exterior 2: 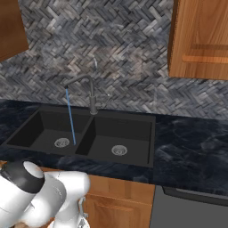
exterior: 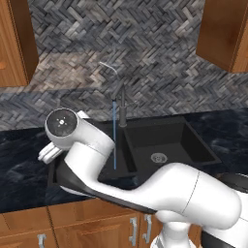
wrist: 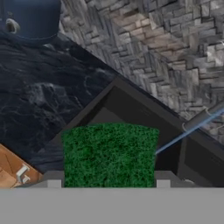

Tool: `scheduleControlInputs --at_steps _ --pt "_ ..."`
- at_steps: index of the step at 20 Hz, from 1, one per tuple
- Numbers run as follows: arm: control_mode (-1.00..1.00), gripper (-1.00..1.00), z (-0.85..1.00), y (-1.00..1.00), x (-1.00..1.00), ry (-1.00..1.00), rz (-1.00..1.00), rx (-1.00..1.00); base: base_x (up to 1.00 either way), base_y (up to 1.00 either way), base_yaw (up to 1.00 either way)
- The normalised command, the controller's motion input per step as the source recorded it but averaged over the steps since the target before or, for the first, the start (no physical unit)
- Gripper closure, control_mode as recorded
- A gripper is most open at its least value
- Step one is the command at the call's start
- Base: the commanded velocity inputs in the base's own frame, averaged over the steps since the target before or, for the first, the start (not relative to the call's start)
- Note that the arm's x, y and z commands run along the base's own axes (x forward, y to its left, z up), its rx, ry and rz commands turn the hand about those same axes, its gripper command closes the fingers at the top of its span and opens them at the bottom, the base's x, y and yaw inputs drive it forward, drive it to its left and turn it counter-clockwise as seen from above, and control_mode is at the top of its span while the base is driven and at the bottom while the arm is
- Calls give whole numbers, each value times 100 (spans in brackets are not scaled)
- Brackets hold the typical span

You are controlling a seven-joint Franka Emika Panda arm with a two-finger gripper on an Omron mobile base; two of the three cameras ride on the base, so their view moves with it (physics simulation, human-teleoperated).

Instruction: Soak the sponge with water for a few seconds and then drop it inside the sink.

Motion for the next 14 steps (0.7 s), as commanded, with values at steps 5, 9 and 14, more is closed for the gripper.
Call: scheduleControlInputs --at_steps 5,9,14 --pt "-100 100 -3 -51 22 0 0 18 0 0 0" --pt "-100 100 1 -43 31 0 0 15 0 0 0" --pt "-100 100 6 -34 13 0 -1 9 0 0 0"
